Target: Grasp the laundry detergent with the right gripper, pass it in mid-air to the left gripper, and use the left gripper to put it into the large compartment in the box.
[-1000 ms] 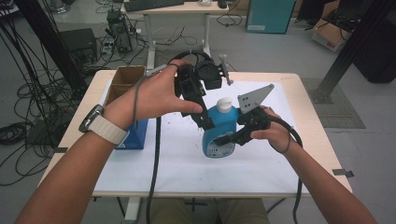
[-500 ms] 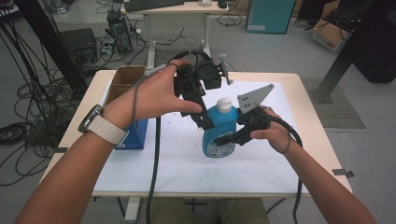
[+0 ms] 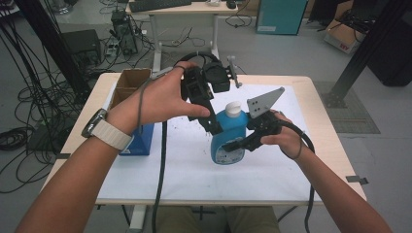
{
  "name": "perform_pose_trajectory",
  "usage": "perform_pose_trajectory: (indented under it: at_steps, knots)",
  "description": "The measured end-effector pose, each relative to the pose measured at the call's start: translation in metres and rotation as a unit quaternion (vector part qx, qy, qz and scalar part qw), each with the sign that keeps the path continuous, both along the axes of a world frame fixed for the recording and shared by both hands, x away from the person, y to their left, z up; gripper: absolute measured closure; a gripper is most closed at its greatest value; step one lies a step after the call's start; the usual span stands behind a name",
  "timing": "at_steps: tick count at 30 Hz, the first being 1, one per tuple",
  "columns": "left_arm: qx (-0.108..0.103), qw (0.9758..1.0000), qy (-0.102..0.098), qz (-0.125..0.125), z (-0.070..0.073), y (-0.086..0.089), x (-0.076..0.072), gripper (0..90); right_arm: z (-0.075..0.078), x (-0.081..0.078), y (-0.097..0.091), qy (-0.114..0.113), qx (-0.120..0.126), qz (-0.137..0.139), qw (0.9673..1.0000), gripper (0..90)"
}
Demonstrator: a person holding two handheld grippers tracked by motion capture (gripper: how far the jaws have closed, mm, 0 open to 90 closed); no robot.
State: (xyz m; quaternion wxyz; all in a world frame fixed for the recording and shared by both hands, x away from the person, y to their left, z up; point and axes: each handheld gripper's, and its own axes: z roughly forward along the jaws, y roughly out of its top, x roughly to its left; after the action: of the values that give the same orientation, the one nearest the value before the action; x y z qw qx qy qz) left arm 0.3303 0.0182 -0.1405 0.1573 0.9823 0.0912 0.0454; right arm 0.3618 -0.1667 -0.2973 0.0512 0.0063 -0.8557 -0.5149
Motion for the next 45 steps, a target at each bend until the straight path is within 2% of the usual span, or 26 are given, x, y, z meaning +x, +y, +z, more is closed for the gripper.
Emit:
perform_pose_trajectory:
  at_steps: [45]
  knots:
    - [0.0,1.0,0.002,0.002,0.0,0.0017,-0.0001,6.8,0.0004,0.0012,0.0002,-0.001,-0.005,0.0,1.0,43.4]
